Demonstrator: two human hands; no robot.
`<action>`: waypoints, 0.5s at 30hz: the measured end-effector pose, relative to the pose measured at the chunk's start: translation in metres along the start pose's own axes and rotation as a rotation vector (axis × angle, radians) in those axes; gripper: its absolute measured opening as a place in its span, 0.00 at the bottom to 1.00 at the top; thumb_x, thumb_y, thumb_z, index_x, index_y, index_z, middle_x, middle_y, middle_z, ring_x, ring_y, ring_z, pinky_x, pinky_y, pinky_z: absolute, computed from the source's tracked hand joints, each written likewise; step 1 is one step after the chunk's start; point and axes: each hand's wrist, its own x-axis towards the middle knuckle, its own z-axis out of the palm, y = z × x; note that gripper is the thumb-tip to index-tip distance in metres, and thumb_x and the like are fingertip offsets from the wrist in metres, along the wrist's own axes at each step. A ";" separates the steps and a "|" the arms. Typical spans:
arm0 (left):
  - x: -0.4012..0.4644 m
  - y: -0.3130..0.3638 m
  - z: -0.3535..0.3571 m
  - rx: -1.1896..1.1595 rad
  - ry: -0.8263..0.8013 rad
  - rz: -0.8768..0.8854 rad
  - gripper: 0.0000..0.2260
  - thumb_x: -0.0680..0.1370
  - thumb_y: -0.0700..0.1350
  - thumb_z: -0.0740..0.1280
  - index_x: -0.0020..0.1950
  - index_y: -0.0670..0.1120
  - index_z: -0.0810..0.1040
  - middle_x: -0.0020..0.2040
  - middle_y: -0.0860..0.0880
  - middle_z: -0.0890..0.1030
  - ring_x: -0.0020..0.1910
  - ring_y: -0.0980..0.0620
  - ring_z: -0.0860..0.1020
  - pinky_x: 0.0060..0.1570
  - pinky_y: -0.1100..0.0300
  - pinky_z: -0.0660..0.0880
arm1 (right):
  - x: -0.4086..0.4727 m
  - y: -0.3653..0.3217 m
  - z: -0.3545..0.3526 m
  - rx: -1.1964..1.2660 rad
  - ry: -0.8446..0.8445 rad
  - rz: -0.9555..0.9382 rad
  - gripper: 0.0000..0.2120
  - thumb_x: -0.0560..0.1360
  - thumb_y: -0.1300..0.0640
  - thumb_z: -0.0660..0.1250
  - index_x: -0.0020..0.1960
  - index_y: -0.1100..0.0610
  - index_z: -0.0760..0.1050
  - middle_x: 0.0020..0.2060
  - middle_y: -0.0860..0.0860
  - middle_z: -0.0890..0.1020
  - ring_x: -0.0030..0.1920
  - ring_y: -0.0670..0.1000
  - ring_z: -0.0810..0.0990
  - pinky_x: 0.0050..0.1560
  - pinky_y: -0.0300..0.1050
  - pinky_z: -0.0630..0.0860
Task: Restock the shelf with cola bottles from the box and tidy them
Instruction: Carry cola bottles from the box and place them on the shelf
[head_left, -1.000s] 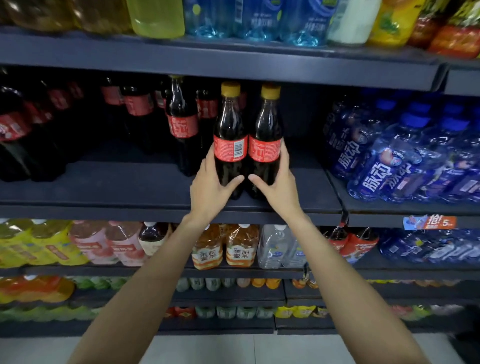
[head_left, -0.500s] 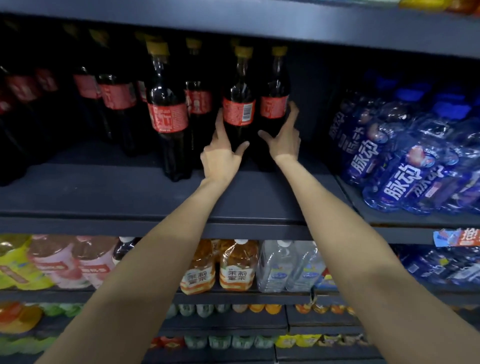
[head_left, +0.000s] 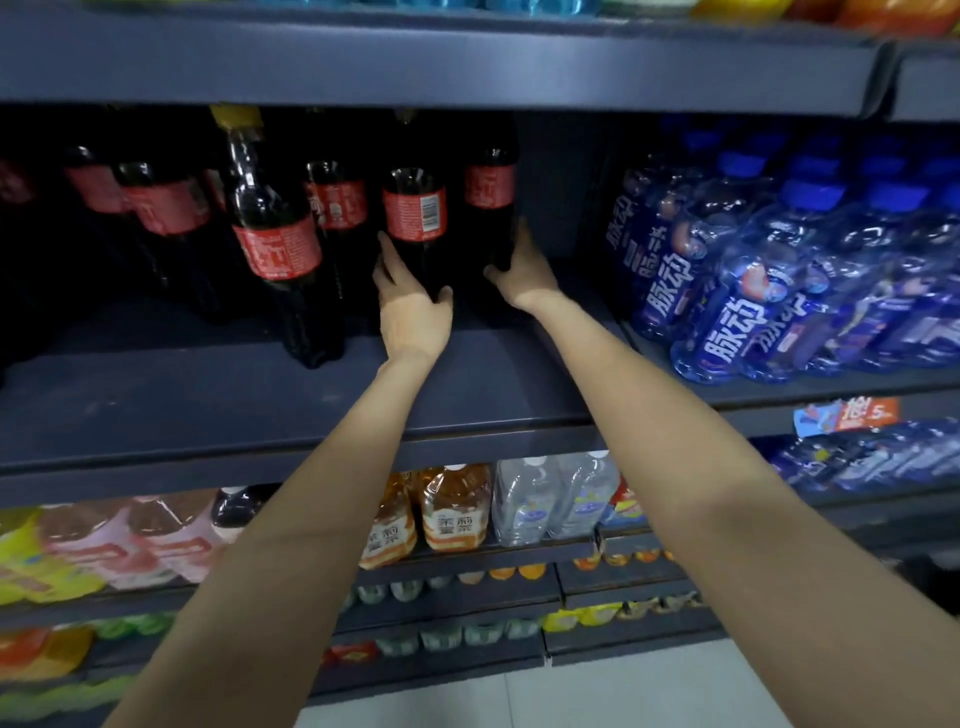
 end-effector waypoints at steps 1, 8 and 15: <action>-0.004 0.002 -0.003 -0.005 -0.029 -0.037 0.40 0.76 0.44 0.69 0.78 0.44 0.44 0.76 0.37 0.53 0.71 0.38 0.64 0.67 0.49 0.67 | -0.010 0.000 -0.007 -0.038 -0.032 0.007 0.38 0.78 0.56 0.64 0.77 0.59 0.42 0.75 0.58 0.59 0.73 0.57 0.60 0.71 0.46 0.59; -0.088 0.017 -0.040 -0.110 -0.266 -0.106 0.28 0.77 0.47 0.68 0.74 0.48 0.62 0.67 0.49 0.72 0.66 0.51 0.71 0.67 0.52 0.69 | -0.138 0.002 -0.065 -0.049 0.079 -0.092 0.34 0.77 0.55 0.64 0.77 0.53 0.50 0.66 0.56 0.74 0.63 0.55 0.74 0.61 0.49 0.70; -0.235 0.070 -0.037 -0.244 -0.361 0.361 0.09 0.81 0.44 0.63 0.59 0.50 0.77 0.48 0.57 0.83 0.49 0.60 0.80 0.53 0.61 0.76 | -0.331 0.058 -0.121 -0.250 0.460 -0.110 0.13 0.77 0.53 0.62 0.59 0.55 0.75 0.38 0.49 0.84 0.35 0.52 0.81 0.32 0.43 0.73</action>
